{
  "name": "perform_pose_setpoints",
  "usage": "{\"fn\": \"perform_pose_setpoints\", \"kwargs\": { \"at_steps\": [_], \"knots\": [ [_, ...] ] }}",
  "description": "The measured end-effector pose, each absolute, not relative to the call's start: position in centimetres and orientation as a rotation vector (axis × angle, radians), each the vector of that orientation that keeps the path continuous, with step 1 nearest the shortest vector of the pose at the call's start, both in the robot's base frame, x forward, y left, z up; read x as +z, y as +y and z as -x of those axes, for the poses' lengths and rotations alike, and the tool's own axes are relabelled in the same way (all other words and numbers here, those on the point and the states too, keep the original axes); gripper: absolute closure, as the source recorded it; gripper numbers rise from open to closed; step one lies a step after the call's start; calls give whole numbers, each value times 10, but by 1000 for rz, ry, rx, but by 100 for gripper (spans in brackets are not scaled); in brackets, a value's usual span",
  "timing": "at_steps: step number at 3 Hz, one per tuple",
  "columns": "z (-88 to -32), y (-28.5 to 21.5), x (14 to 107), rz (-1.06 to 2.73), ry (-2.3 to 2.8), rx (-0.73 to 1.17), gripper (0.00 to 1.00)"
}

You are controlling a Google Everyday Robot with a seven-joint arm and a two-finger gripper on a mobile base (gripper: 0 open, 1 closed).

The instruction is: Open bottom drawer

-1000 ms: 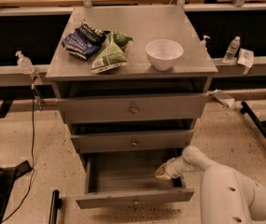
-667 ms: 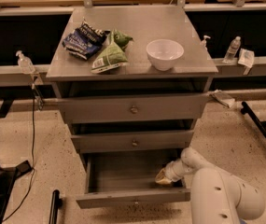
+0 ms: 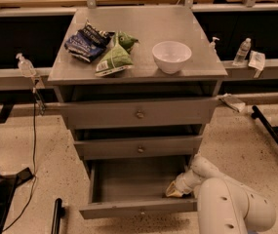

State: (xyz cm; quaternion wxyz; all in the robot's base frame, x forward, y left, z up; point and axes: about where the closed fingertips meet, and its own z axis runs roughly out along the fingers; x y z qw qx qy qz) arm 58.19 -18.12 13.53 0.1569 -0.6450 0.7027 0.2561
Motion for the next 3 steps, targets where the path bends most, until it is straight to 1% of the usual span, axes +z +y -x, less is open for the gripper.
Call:
{"fn": "perform_pose_setpoints", "kwargs": {
  "at_steps": [3],
  "knots": [
    [-571, -184, 138, 1869, 2017, 739, 100]
  ]
}}
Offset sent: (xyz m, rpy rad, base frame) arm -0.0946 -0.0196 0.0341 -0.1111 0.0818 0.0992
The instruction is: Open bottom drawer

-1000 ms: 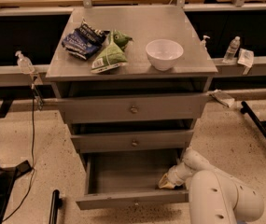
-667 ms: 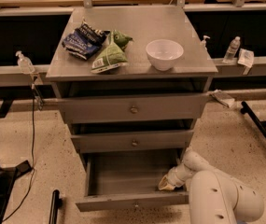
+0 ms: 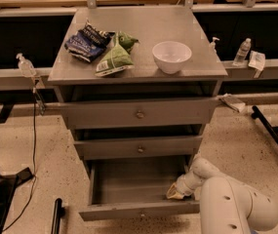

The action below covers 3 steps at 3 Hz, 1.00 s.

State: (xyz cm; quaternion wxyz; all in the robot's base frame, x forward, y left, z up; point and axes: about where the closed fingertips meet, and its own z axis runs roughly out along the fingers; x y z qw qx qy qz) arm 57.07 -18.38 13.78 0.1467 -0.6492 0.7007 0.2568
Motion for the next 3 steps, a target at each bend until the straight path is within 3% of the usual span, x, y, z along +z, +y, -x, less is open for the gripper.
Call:
{"fn": "perform_pose_setpoints", "kwargs": {
  "at_steps": [2, 3],
  "knots": [
    [-571, -184, 138, 1868, 2017, 739, 100],
    [-571, -184, 138, 1868, 2016, 739, 82]
  ]
}}
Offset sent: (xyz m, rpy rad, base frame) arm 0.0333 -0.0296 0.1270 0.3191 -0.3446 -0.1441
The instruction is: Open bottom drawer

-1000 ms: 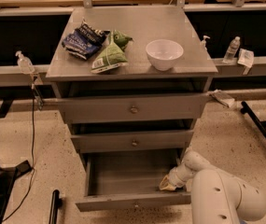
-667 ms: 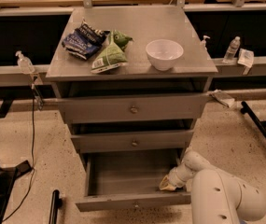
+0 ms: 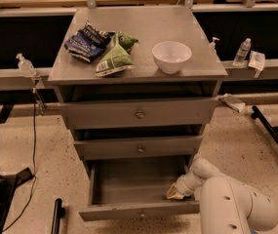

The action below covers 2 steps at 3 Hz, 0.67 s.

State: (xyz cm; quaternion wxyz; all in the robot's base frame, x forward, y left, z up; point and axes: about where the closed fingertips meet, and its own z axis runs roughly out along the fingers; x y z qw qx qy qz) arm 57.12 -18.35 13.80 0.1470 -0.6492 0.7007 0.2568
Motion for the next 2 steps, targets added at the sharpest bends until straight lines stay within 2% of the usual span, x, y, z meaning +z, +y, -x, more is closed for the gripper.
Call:
{"fn": "perform_pose_setpoints", "kwargs": {
  "at_steps": [2],
  "knots": [
    [-572, -183, 138, 1868, 2016, 739, 35]
  ]
}}
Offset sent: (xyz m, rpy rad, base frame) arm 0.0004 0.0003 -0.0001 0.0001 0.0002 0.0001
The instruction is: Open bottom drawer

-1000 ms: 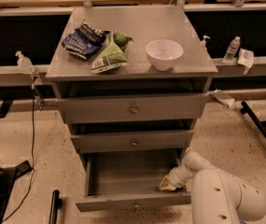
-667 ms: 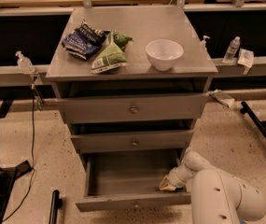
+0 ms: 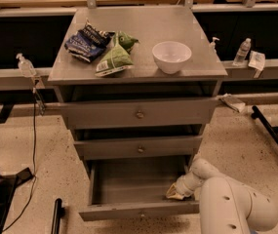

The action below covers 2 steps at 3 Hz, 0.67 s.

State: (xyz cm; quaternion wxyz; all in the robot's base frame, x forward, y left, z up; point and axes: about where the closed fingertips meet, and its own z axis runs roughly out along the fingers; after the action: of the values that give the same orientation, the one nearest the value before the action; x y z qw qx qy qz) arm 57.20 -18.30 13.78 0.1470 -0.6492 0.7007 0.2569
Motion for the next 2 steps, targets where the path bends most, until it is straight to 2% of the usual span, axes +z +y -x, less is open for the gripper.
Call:
{"fn": "perform_pose_setpoints", "kwargs": {
  "at_steps": [1, 2],
  "knots": [
    [-573, -183, 138, 1868, 2016, 740, 5],
    [-577, -180, 138, 1868, 2016, 739, 0]
  ]
}}
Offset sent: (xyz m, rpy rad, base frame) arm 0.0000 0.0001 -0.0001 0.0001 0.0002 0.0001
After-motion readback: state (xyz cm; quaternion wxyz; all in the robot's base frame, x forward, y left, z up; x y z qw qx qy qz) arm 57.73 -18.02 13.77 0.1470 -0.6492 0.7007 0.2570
